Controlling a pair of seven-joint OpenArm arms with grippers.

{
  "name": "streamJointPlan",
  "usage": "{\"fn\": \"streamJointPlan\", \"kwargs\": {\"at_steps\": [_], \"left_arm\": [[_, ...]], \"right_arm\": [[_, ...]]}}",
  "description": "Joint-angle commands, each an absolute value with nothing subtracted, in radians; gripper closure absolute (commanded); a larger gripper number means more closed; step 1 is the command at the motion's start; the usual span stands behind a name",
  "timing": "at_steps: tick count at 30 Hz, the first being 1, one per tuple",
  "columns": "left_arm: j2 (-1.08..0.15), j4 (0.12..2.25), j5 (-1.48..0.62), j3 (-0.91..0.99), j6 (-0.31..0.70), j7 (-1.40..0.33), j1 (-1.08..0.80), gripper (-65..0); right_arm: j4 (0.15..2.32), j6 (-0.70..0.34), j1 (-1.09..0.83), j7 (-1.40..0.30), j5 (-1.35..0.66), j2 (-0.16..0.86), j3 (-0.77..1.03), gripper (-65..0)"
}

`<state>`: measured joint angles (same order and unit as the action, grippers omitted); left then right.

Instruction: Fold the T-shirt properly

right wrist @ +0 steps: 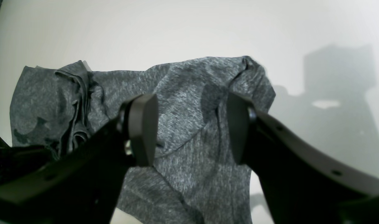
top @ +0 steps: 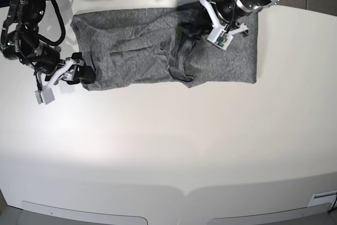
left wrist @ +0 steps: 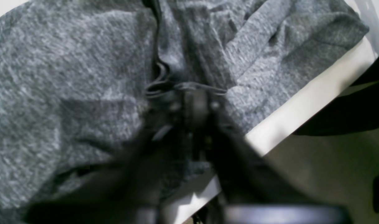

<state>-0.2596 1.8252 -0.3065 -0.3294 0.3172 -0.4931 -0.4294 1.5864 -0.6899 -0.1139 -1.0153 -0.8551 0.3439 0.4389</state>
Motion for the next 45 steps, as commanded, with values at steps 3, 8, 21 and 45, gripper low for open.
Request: {"fn": "streamJointPlan", "kwargs": {"at_steps": [3, 8, 21, 45], "left_arm": [[-0.261, 1.843, -0.335, -0.33, 0.323, -0.47, -0.43, 0.0], [-0.259, 1.843, -0.527, -0.33, 0.472, -0.477, -0.435, 0.0], [-0.163, 1.843, -0.551, -0.331, 0.551, -0.522, -0.449, 0.0], [-0.163, 1.845, -0.194, -0.327, 0.231, -0.484, -0.279, 0.0]], "right_arm": [[1.602, -0.698, -0.1, -1.003, -0.871, 0.36, 0.446, -35.1], [1.602, -0.698, -0.1, -1.002, -0.871, 0.36, 0.446, -35.1], [1.602, -0.698, -0.099, -0.999, -0.871, 0.36, 0.446, -35.1], [1.602, -0.698, -0.05, -1.034, -0.872, 0.36, 0.446, -35.1]]}}
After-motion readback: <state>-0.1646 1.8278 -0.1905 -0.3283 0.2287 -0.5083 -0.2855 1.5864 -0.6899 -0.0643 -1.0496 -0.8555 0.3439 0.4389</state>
